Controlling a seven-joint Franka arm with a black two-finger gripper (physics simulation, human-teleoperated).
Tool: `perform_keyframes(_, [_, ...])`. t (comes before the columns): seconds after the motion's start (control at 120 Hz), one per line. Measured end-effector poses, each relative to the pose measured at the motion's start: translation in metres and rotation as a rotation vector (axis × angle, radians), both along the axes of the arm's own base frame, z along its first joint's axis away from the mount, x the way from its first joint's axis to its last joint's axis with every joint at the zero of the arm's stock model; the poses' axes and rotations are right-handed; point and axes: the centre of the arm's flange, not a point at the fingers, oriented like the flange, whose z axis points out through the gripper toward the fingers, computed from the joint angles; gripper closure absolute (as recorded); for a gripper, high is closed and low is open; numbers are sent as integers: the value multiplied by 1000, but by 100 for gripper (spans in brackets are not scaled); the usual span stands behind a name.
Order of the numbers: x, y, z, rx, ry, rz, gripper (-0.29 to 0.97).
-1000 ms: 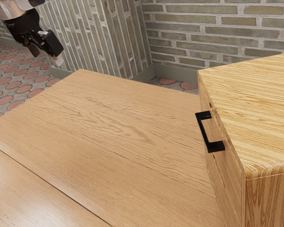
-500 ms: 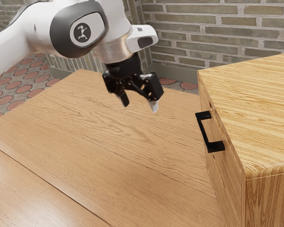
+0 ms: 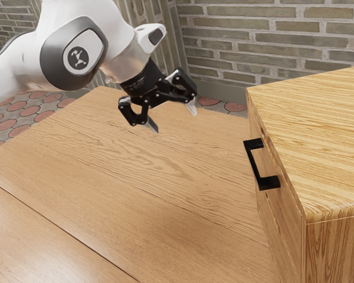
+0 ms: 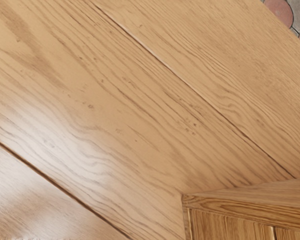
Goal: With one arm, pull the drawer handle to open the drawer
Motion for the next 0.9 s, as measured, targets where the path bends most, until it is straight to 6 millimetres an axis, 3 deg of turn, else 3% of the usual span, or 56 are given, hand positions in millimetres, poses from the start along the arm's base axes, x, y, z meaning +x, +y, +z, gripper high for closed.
perform_keyframes(0.1, [0,-14,0,-26,-2,37,0])
perform_keyframes(0.225, [-5,-61,-1,-51,11,17,0])
perform_keyframes(0.35, [-40,-109,-7,-81,55,-34,0])
perform_keyframes(0.467, [-48,-91,-10,-102,72,30,0])
perform_keyframes(0.6, [-48,-87,-9,-115,80,75,0])
perform_keyframes(0.9, [-41,-94,-1,-138,72,130,0])
